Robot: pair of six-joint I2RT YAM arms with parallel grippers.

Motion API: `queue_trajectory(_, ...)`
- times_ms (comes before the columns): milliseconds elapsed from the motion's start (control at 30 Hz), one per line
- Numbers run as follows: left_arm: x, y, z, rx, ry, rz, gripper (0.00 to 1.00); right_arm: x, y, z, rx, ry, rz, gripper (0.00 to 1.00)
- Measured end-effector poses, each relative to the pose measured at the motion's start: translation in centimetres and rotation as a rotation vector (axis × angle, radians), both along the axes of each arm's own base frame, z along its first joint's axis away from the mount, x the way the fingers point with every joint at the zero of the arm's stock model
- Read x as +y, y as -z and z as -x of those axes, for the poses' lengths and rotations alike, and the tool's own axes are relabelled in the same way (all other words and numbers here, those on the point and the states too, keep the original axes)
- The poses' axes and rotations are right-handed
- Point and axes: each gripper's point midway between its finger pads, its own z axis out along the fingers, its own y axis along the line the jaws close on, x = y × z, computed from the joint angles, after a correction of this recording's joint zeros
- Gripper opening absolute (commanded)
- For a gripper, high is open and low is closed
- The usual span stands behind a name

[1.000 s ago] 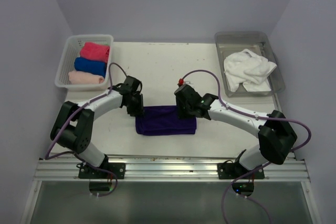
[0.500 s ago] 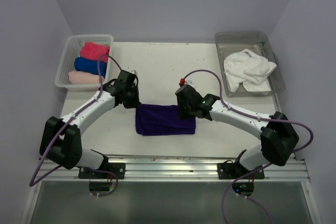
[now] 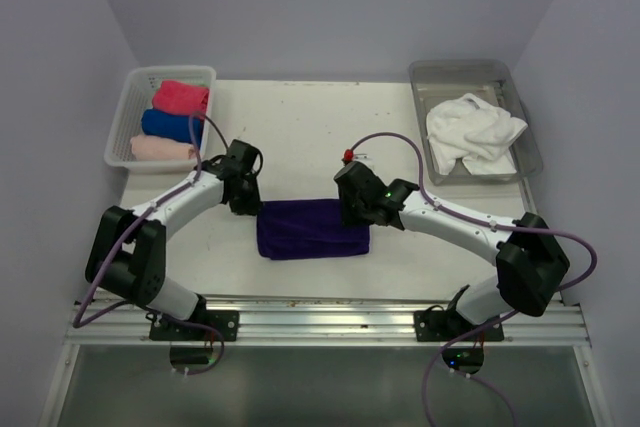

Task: Roll the towels
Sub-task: Fold the towel

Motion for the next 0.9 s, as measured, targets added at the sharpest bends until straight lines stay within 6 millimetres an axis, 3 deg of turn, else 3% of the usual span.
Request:
queue_trajectory(133,0.8,0.2,0.1,0.010,-0.031,-0.015,0.32,-0.3,0.2,0.1,0.004,0.002,0.011,0.35)
queue_trajectory(333,0.6,-2.0,0.4,-0.041,-0.026,0.011,0.33,-1.7,1.4,1.0,0.018,0.013,0.047,0.37)
queue_trajectory(433,-0.7,-2.8,1.1,-0.068,0.021,0.048,0.32,-2.5,2.4,1.7,0.038,0.015,0.070,0.36)
queue_trajectory(600,-3.2,-0.5,4.0,0.018,0.124,0.098,0.35,-2.8,3.2,1.9,0.057,0.015,0.092,0.36)
queue_trajectory(767,-3.0,2.8,5.8,0.129,0.133,0.078,0.34,-3.0,3.8,1.8,0.064,0.023,0.109,0.35)
queue_trajectory(900,-3.0,3.7,6.1,0.159,0.132,0.072,0.19,-3.1,4.6,1.8,0.080,0.024,0.127,0.34)
